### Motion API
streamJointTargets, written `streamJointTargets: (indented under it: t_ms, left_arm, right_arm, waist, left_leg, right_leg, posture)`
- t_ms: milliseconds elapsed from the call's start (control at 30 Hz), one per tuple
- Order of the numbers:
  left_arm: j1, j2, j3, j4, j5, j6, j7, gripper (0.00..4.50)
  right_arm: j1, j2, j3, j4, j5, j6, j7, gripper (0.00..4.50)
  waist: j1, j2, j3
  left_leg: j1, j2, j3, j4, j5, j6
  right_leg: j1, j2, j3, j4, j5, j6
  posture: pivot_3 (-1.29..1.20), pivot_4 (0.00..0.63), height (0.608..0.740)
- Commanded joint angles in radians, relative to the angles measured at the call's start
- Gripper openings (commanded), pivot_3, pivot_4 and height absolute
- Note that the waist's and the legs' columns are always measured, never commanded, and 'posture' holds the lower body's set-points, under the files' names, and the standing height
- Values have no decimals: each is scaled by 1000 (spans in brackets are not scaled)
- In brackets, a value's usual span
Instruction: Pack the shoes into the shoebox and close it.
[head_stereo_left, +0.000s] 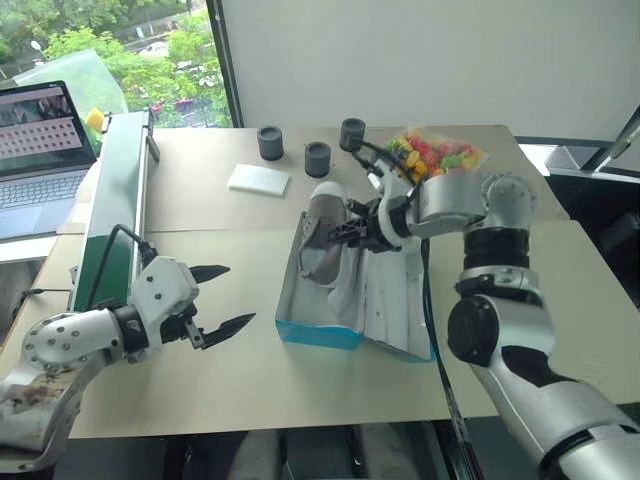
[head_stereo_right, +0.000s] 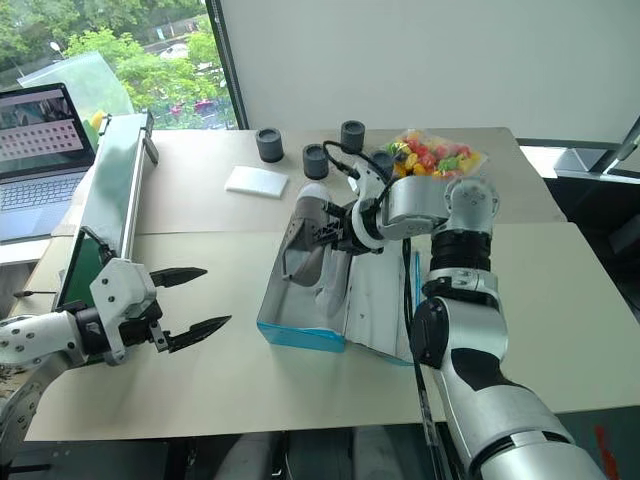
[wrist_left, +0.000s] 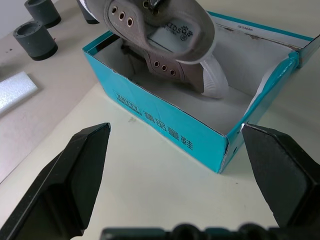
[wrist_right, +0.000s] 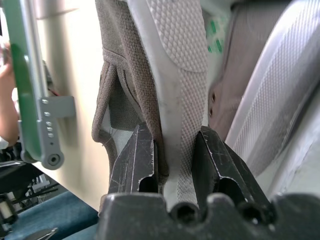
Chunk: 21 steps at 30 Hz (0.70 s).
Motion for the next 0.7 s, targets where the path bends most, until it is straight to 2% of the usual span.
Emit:
streamJointTargets:
  t_ms: [33,133,300,533,700]
  left_arm:
    - [-25,8,3,-18,6,-13,11,4493]
    - [-33,9,2,-18,6,-11,14,4493]
    - [-36,12,4,-28,0,0,15,4493]
    - [-45,16,-1,-18,8,0,16,4493]
    - [-45,15,-16,-16,21,-3,19,4493]
  right_arm:
    - [82,38,27,-120,185,-72,-174,711]
    - [171,89,97,-195,303,-166,-301,711]
    - [241,73,230,-266,455,-298,-415,711]
    - [188,42,370,-216,465,-318,-357,711]
    - [122,-6,449,-127,301,-246,-185,711]
  waist:
    - [0,0,0]
    - [-2,0,0]
    - [-10,1,0]
    - [-21,1,1]
    - [-21,1,1]
  left_leg:
    - [0,0,0,0,0,0]
    - [0,1,0,1,0,0]
    - [1,2,0,1,0,0]
    - [1,5,1,1,0,0]
    - [1,6,1,1,0,0]
  right_leg:
    - [0,0,0,0,0,0]
    - [0,0,0,0,0,0]
    - [0,2,1,0,0,0]
    - [0,5,1,0,0,-1]
    - [0,6,2,0,1,-1]
  posture:
    - [0,150,740]
    - [0,150,740]
    - [0,150,740]
    - [0,150,740]
    - [0,150,740]
